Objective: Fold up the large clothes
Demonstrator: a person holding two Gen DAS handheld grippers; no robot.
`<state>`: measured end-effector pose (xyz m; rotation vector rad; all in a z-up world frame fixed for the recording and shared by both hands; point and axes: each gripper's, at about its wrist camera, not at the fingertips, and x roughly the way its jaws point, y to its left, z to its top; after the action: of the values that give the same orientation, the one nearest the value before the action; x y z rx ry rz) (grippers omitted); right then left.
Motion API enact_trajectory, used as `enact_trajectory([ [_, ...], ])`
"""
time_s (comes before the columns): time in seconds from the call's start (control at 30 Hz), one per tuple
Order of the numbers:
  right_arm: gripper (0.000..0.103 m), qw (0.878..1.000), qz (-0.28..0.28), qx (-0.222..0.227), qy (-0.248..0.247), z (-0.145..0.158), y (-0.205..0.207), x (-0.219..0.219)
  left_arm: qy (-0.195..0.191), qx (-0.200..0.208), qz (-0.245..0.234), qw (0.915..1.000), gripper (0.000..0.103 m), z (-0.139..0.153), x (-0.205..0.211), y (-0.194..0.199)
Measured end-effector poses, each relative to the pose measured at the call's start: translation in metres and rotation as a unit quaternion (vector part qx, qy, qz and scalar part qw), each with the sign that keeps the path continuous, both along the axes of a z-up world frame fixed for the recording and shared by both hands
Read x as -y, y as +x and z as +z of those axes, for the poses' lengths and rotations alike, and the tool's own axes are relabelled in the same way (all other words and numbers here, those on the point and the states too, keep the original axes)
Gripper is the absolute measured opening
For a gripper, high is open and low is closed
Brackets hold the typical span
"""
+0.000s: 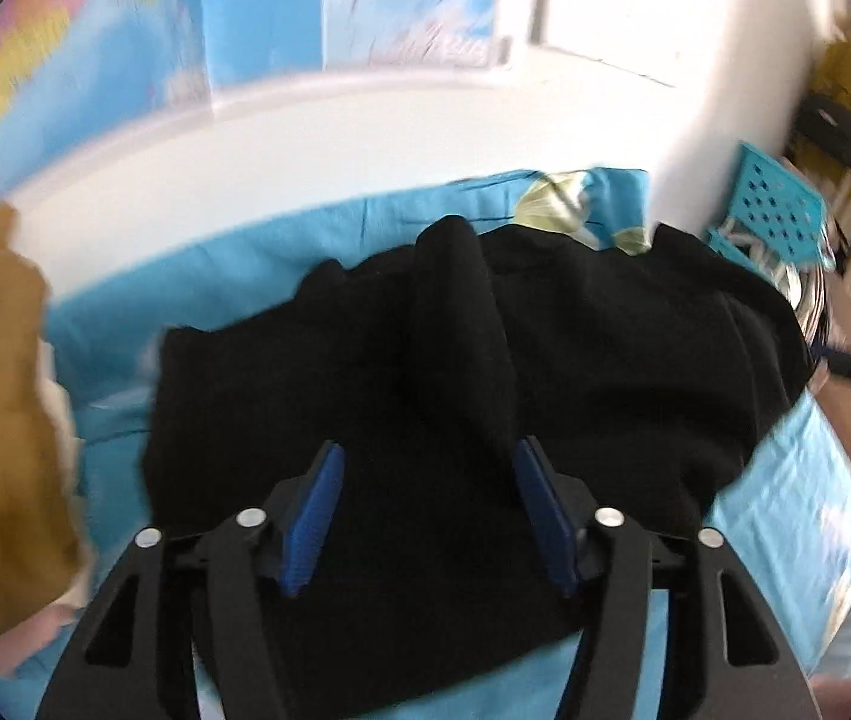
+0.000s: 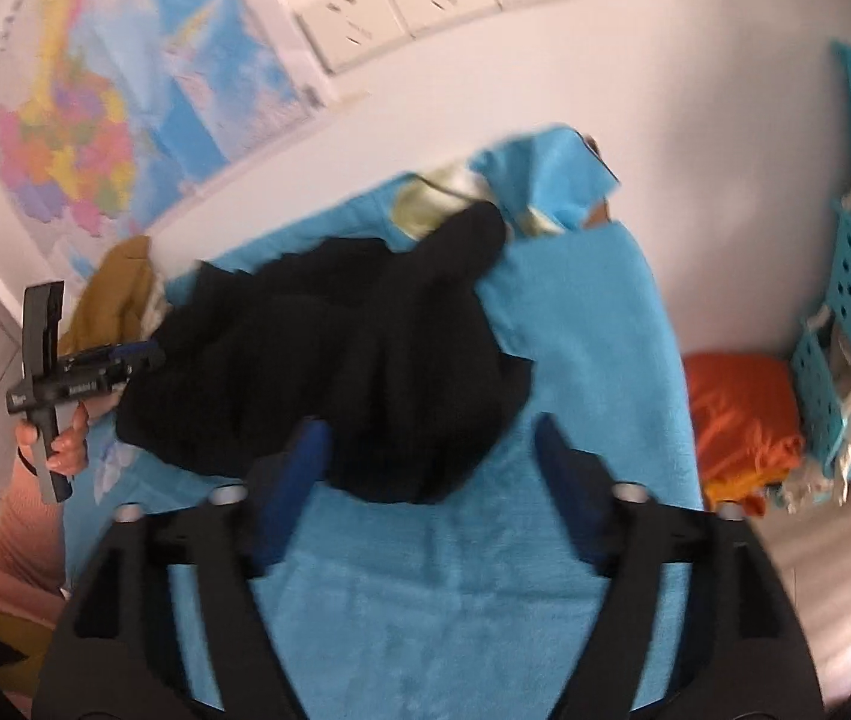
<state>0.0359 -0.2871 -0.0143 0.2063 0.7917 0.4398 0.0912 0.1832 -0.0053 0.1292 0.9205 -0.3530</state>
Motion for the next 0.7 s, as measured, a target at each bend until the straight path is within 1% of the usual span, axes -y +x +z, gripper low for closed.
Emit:
enact_trajectory([
  [0.03, 0.079, 1.0, 0.0, 0.003, -0.008, -0.003, -0.001, -0.002, 0.009, 0.012, -0.007, 0.9999, 0.065, 0.001, -0.002, -0.013],
  [0.07, 0.079, 1.0, 0.002, 0.002, -0.021, -0.008, -0.002, -0.005, 0.015, 0.019, -0.013, 0.9996, 0.067, 0.0, -0.003, -0.026],
  [0.13, 0.079, 0.999, 0.006, -0.006, -0.035, -0.024, 0.0, -0.014, 0.014, 0.014, -0.027, 0.9994, 0.067, -0.009, -0.002, -0.043],
  [0.17, 0.075, 0.999, 0.009, -0.01, -0.033, -0.03, 0.002, -0.014, 0.018, 0.007, -0.034, 0.9992, 0.068, -0.015, -0.002, -0.048],
  [0.23, 0.066, 0.999, 0.009, -0.012, -0.032, -0.041, 0.011, -0.02, 0.048, 0.015, -0.032, 0.9982, 0.068, -0.031, 0.004, -0.056],
  [0.27, 0.05, 0.999, 0.019, -0.014, -0.024, -0.046, 0.017, -0.024, 0.061, 0.025, -0.033, 0.9973, 0.068, -0.036, 0.007, -0.057],
  [0.3, 0.028, 0.999, 0.028, -0.016, -0.019, -0.048, 0.019, -0.027, 0.068, 0.033, -0.028, 0.9967, 0.068, -0.039, 0.009, -0.057],
  [0.33, 0.026, 0.999, 0.035, -0.015, -0.021, -0.047, 0.021, -0.031, 0.067, 0.035, -0.021, 0.9969, 0.064, -0.041, 0.009, -0.055],
  [0.37, 0.017, 0.999, 0.033, -0.01, -0.033, -0.044, 0.02, -0.033, 0.064, 0.034, -0.007, 0.9973, 0.051, -0.041, 0.007, -0.05],
  [0.4, 0.014, 0.998, 0.028, 0.003, -0.053, -0.033, 0.019, -0.035, 0.06, 0.029, 0.002, 0.9978, 0.044, -0.041, 0.003, -0.047],
  [0.43, 0.013, 0.997, 0.022, 0.024, -0.065, -0.02, 0.016, -0.035, 0.051, 0.021, 0.013, 0.9984, 0.033, -0.039, -0.003, -0.041],
  [0.47, 0.011, 0.996, 0.018, 0.046, -0.07, -0.006, 0.012, -0.033, 0.034, 0.012, 0.023, 0.9991, 0.028, -0.036, -0.011, -0.036],
  [0.5, 0.009, 0.995, 0.01, 0.067, -0.072, 0.013, 0.007, -0.031, 0.022, 0.006, 0.027, 0.9994, 0.027, -0.033, -0.017, -0.032],
  [0.53, 0.006, 0.995, 0.007, 0.078, -0.07, 0.026, 0.004, -0.028, 0.015, 0.005, 0.031, 0.9994, 0.027, -0.033, -0.022, -0.03],
  [0.57, 0.004, 0.993, 0.003, 0.091, -0.072, 0.035, 0.002, -0.027, 0.015, 0.005, 0.03, 0.9994, 0.027, -0.033, -0.023, -0.029],
  [0.6, 0.005, 0.991, -0.006, 0.097, -0.087, 0.038, 0.003, -0.026, 0.017, 0.005, 0.03, 0.9994, 0.027, -0.035, -0.023, -0.03],
  [0.63, 0.005, 0.993, -0.005, 0.076, -0.093, 0.029, 0.008, -0.026, 0.019, 0.002, 0.032, 0.9993, 0.028, -0.037, -0.022, -0.03],
  [0.67, 0.005, 0.994, 0.0, 0.029, -0.101, 0.008, 0.017, -0.026, 0.022, -0.002, 0.032, 0.9993, 0.03, -0.04, -0.02, -0.03],
  [0.7, 0.006, 0.992, -0.006, -0.003, -0.123, -0.01, 0.022, -0.026, 0.022, -0.005, 0.029, 0.9993, 0.032, -0.04, -0.019, -0.034],
])
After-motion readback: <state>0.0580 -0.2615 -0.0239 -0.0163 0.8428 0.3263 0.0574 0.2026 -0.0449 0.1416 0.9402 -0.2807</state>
